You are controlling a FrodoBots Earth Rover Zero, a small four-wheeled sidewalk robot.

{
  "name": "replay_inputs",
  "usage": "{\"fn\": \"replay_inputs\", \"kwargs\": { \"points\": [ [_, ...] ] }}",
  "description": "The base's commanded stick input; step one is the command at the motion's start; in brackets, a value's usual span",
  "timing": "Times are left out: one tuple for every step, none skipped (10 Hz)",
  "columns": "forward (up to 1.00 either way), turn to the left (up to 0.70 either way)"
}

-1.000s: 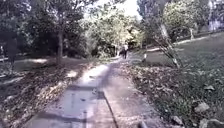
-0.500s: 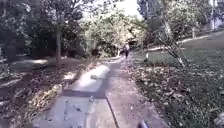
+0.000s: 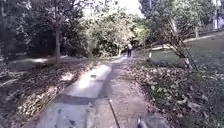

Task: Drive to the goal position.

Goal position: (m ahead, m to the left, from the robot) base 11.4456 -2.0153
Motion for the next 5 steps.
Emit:
{"fn": "replay_inputs", "kwargs": {
  "points": [
    [0.50,-0.48],
    [0.50,-0.28],
    [0.50,0.00],
    [0.50,0.00],
    [0.50,0.00]
  ]
}}
